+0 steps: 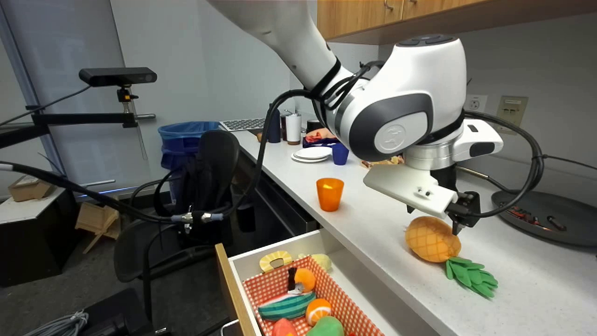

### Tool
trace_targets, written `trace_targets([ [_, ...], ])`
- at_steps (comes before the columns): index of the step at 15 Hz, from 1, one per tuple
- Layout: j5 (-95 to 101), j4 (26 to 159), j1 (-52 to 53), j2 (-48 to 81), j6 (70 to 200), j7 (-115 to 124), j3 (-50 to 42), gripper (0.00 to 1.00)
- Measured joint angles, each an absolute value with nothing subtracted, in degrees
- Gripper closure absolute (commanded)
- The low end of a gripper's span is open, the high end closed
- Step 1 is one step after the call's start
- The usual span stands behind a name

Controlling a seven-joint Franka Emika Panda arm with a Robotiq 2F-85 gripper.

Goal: Open the drawer and put the pineapple plushie in it.

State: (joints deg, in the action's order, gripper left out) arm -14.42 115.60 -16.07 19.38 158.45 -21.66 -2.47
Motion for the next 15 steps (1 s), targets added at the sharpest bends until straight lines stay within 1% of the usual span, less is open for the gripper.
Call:
trace_targets([
  [2,-14.42,114.07,-17.17,21.42,158.32,-22.05,-1.85,0.0],
  [4,-14.42,112.56,-17.97,23.2,157.93,-22.14,-1.27,0.26],
  [7,-14.41,110.68,-18.62,25.0,157.26,-22.14,-0.33,0.51],
  [14,-14.41,111.33,-18.99,23.58,154.47,-21.77,-0.01,0.99],
  [15,-14.57,112.48,-19.01,22.43,153.1,-21.8,0.28,0.99],
])
